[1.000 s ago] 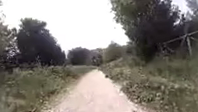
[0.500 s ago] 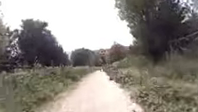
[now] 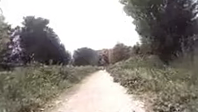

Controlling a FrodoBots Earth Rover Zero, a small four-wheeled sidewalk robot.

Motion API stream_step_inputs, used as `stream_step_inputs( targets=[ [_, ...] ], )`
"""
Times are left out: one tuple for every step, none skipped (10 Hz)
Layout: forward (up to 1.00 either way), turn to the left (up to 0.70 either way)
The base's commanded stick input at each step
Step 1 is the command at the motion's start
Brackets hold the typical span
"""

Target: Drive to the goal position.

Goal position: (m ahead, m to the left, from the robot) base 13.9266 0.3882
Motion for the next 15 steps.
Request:
stream_step_inputs(
  targets=[
    [0.85, 0.0],
    [0.85, -0.16],
    [0.85, -0.34],
    [0.85, -0.14],
    [0.85, 0.0],
    [0.85, 0.0],
    [0.85, 0.0],
    [0.85, 0.0],
    [0.85, 0.0],
    [0.85, 0.0],
    [0.85, 0.0],
    [0.85, 0.0],
    [0.85, 0.0],
    [0.85, 0.0],
    [0.85, 0.0]
  ],
)
